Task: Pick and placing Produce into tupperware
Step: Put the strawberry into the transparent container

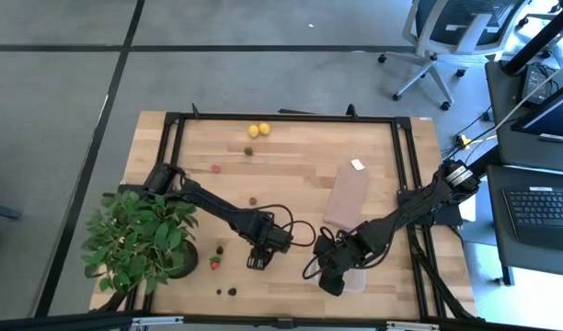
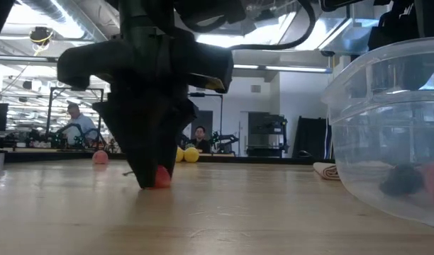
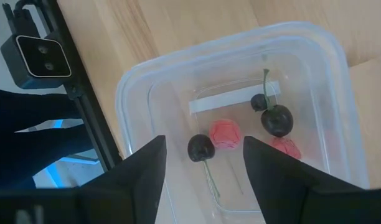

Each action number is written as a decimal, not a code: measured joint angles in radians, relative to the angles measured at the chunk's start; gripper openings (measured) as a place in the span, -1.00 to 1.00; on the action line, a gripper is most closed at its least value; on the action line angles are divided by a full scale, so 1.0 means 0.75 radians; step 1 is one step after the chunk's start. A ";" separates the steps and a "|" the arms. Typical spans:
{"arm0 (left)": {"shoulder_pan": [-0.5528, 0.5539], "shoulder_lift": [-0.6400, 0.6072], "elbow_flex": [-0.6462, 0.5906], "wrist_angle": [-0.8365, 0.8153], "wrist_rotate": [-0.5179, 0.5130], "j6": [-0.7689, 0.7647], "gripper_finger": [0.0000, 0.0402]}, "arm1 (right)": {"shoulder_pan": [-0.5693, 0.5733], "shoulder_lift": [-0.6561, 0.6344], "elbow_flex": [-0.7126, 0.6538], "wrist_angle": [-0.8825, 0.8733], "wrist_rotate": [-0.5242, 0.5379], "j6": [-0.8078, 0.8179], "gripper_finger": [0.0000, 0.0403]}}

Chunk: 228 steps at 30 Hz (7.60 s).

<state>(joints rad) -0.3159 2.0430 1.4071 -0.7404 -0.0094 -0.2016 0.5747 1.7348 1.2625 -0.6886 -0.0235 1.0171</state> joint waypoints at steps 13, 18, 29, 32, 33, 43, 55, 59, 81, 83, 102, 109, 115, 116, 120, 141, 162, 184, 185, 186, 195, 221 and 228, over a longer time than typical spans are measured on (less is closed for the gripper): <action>0.002 0.000 0.000 0.000 0.002 0.038 -0.44 | 0.000 0.000 0.000 0.000 0.000 -0.005 0.06; 0.006 -0.008 0.000 -0.026 0.036 0.040 -0.48 | -0.001 -0.001 0.000 0.002 -0.003 -0.003 0.06; 0.058 -0.087 0.121 -0.174 -0.015 0.178 -0.48 | -0.011 -0.001 0.000 0.102 -0.160 -0.069 0.06; 0.100 -0.124 0.189 -0.209 -0.049 0.218 -0.48 | -0.027 -0.001 0.018 0.096 -0.164 -0.072 0.06; 0.114 -0.135 0.214 -0.225 -0.056 0.237 -0.48 | -0.034 -0.001 0.030 0.096 -0.162 -0.079 0.06; 0.257 -0.286 0.568 -0.518 -0.361 0.451 -0.48 | -0.198 -0.044 0.223 -0.133 0.158 -0.316 0.06; 0.364 -0.549 0.659 -0.451 -0.504 0.532 -0.44 | -0.484 -0.487 0.252 -0.095 0.362 -0.519 0.06; 0.362 -0.574 0.659 -0.362 -0.502 0.628 -0.47 | -0.644 -0.579 0.252 -0.083 0.333 -0.521 0.06; 0.444 -0.400 0.656 -0.247 -0.667 0.625 -0.36 | -1.147 -0.417 0.252 0.155 -0.332 -0.779 0.06; 0.447 -0.401 0.656 -0.243 -0.671 0.625 -0.38 | -1.147 -0.396 0.252 0.177 -0.334 -0.780 0.06; 0.448 -0.404 0.656 -0.252 -0.689 0.627 -0.44 | -1.148 -0.333 0.250 0.320 -0.333 -0.803 0.06; 0.446 -0.401 0.657 -0.186 -0.689 0.630 -0.39 | -1.147 -0.331 0.250 0.375 -0.328 -0.768 0.06; 0.446 -0.401 0.657 -0.180 -0.705 0.656 -0.39 | -1.147 -0.331 0.250 0.351 -0.330 -0.767 -0.01; 0.446 -0.401 0.657 -0.181 -0.705 0.657 -0.41 | -1.147 -0.331 0.250 0.350 -0.330 -0.767 -0.04; 0.446 -0.401 0.657 -0.182 -0.707 0.657 -0.48 | -1.147 -0.331 0.250 0.351 -0.333 -0.769 -0.21; 0.469 -0.401 0.657 -0.479 -0.633 0.466 -0.01 | -1.139 -0.331 0.250 0.124 -0.336 -0.948 -0.58; 0.738 -0.403 0.656 -0.540 0.327 0.523 0.29 | -0.478 -0.332 0.250 -0.375 -0.006 -0.918 -0.58; 0.772 -0.402 -0.063 -0.033 0.357 0.584 0.29 | -0.044 -0.333 -0.232 0.078 0.218 -0.198 -0.58; 0.759 -0.402 -0.092 -0.008 0.348 0.570 0.29 | -0.035 -0.333 -0.255 0.088 0.218 -0.180 -0.58; 0.747 -0.402 -0.116 0.016 0.341 0.559 0.29 | -0.026 -0.332 -0.273 0.103 0.218 -0.174 -0.58; 0.714 -0.402 -0.281 0.097 0.339 0.477 0.28 | -0.001 -0.332 -0.295 0.208 0.215 -0.170 -0.48; 0.662 -0.402 -0.315 0.008 0.312 0.401 0.28 | 0.026 -0.193 -0.296 0.309 0.046 -0.169 -0.17; 0.652 -0.402 -0.315 -0.088 0.300 0.273 0.35 | 0.026 -0.193 -0.272 0.313 0.030 -0.179 -0.01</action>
<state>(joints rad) 0.1728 1.7412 1.1709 -0.8062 0.2156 0.0030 0.5940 1.5898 1.0587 -0.4538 -0.0006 0.8828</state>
